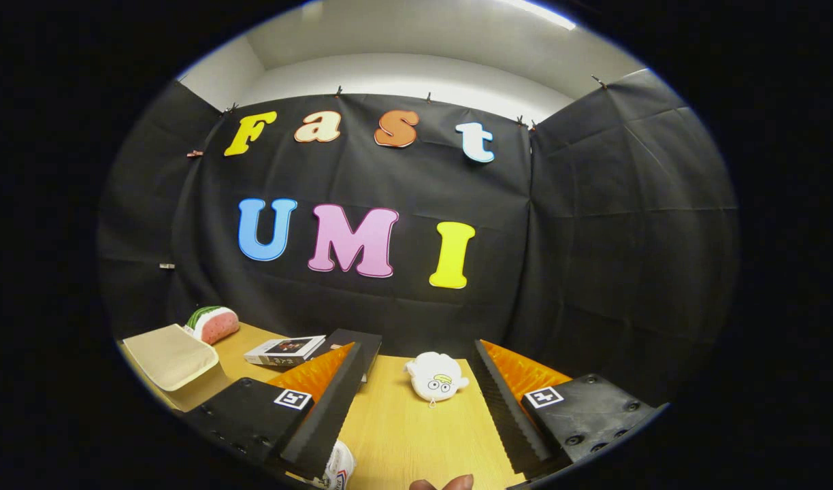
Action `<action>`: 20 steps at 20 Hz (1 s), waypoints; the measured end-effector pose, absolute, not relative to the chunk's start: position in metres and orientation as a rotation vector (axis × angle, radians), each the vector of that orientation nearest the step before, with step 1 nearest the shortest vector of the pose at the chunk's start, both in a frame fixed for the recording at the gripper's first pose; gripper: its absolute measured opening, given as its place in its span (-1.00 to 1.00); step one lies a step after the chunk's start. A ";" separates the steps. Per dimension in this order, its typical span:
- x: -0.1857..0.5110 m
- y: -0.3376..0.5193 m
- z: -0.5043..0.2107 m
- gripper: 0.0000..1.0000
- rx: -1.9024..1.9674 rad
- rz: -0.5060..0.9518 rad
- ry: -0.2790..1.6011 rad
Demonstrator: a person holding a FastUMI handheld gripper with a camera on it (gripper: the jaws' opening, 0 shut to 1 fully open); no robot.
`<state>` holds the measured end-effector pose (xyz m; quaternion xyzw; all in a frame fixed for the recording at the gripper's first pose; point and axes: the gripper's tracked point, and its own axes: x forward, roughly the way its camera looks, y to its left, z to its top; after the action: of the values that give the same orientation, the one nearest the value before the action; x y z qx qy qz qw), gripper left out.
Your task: Open the storage box then place both shoes into the box .Put the left shoe in first, then the right shoe, with the right side of both shoes facing outward in a uniform manner.
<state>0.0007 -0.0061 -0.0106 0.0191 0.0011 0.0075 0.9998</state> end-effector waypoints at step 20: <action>-0.025 0.350 -0.049 0.96 0.560 0.860 0.570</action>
<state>-0.0255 0.3501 -0.0486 0.2643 0.2688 0.4055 0.8327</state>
